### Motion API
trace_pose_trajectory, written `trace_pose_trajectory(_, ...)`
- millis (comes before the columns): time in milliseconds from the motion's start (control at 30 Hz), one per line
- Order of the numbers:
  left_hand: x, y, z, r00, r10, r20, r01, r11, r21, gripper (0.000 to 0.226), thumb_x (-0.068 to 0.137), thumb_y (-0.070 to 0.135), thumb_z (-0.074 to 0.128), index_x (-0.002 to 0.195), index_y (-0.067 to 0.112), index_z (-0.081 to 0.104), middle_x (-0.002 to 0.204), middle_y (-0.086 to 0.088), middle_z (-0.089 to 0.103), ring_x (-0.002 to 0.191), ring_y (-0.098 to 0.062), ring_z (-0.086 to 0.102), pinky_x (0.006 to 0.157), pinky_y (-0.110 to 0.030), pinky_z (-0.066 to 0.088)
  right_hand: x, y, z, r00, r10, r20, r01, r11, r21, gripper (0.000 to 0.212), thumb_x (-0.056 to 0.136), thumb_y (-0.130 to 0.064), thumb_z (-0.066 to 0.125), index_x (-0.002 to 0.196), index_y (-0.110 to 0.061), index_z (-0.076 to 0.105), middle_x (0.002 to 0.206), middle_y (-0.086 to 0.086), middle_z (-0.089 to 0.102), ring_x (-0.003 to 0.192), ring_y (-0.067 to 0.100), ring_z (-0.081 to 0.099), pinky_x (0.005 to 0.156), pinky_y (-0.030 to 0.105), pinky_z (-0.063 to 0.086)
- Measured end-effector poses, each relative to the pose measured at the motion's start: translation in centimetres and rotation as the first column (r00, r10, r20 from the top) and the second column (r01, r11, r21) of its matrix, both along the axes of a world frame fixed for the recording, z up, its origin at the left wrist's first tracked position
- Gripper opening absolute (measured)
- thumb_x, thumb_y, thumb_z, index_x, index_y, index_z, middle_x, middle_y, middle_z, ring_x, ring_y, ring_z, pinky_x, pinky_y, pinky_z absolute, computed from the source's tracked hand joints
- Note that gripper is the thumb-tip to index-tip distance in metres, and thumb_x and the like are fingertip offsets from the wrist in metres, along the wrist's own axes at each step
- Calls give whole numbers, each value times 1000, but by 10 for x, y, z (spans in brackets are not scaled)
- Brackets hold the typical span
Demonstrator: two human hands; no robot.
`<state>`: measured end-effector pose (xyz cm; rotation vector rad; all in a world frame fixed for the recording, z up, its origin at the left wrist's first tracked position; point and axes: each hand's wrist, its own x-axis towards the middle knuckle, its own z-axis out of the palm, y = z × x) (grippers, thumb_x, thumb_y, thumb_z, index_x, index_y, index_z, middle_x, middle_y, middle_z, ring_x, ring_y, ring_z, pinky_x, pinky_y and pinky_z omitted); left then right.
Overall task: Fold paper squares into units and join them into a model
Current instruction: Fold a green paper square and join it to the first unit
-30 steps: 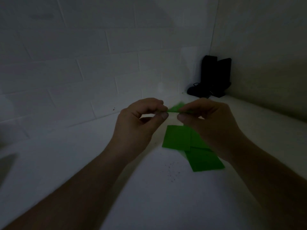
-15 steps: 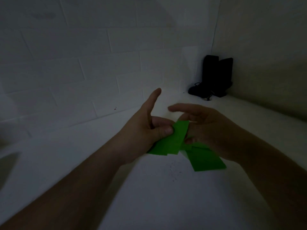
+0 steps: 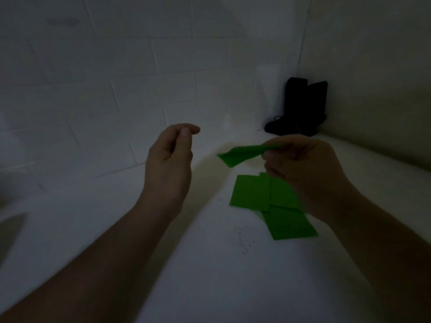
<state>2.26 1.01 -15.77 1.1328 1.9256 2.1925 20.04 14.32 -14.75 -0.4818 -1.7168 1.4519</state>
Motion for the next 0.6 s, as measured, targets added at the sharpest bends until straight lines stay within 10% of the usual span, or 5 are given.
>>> trace_pose_trajectory(233, 28, -1, 0, 850, -516, 104, 526, 842, -122, 75, 91, -12, 64, 139, 41, 43, 97, -10, 79, 91, -24, 75, 82, -28, 58, -5, -7, 1, 995, -90, -51, 89, 996, -19, 23, 85, 0, 74, 81, -23, 77, 77, 3, 76, 68, 17, 69, 70, 28, 60)
trace_pose_trajectory(400, 28, 6, -5, 893, -449, 31, 450, 893, -28, 28, 87, -6, 72, 108, 11, 70, 101, -7, 79, 96, -25, 76, 85, -31, 60, -2, -10, 0, 994, -99, 52, 88, 978, 189, 28, 79, -4, 80, 80, -31, 77, 79, -2, 77, 73, 14, 73, 69, 24, 60)
trace_pose_trajectory(600, 20, 4, -4, 900, -435, -11, 433, 898, -73, 21, 86, -2, 72, 93, 17, 75, 92, 2, 80, 93, -15, 76, 84, -23, 57, -1, -12, 1, 995, -11, 97, -10, 977, 214, 28, 76, -1, 81, 82, -28, 78, 83, -3, 78, 79, 15, 75, 75, 29, 61)
